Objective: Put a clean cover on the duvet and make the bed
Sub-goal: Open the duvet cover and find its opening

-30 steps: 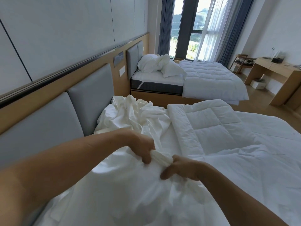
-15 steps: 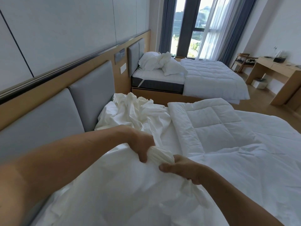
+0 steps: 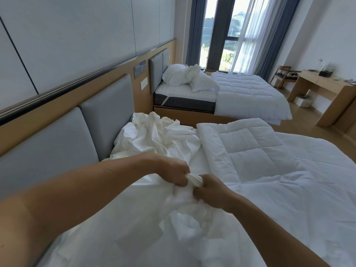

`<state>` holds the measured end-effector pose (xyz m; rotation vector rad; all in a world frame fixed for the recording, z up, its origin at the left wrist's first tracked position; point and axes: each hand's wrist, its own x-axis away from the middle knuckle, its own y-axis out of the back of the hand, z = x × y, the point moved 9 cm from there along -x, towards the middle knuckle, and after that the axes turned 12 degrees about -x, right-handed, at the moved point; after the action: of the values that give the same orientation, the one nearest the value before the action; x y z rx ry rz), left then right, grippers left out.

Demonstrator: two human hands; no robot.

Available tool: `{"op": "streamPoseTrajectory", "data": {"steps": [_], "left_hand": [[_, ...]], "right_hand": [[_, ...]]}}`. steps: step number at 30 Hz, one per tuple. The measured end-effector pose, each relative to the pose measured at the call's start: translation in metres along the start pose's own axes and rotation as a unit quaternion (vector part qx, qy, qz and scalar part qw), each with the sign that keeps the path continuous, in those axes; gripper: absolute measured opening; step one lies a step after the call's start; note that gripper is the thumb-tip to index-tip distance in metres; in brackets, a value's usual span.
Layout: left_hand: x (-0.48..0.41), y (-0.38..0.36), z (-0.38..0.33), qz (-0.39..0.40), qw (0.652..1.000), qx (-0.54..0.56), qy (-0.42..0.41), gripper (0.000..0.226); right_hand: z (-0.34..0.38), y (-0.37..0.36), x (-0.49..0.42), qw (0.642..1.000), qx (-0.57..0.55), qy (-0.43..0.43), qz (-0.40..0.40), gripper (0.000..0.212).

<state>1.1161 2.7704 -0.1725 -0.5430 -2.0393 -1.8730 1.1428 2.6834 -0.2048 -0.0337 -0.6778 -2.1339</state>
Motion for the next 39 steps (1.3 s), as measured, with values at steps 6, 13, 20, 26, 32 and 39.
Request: {"op": "streamPoseTrajectory", "data": {"steps": [6,13,20,26,32,39], "left_hand": [[0.004,0.001,0.002,0.023,0.999,0.046,-0.018,0.019],[0.0,0.001,0.007,0.009,0.996,-0.085,-0.024,0.028],[0.001,-0.006,0.018,0.014,0.996,-0.082,-0.009,0.027],[-0.006,-0.029,0.008,0.067,0.996,-0.059,-0.009,0.04],[-0.005,-0.027,0.018,0.064,0.996,0.053,0.015,0.043],[-0.003,-0.017,0.038,0.03,0.994,0.1,0.034,0.006]], "right_hand": [[-0.014,-0.008,-0.001,0.972,-0.205,-0.089,0.076,0.033],[-0.017,-0.016,-0.008,0.977,-0.205,0.001,0.056,0.027],[-0.041,-0.019,-0.005,0.96,-0.252,-0.077,0.099,0.036],[-0.032,-0.025,0.0,0.965,-0.172,-0.091,0.176,0.033],[-0.042,-0.027,0.003,0.969,-0.101,-0.117,0.193,0.047],[-0.035,-0.017,-0.009,0.981,-0.019,-0.105,0.16,0.04]]}}
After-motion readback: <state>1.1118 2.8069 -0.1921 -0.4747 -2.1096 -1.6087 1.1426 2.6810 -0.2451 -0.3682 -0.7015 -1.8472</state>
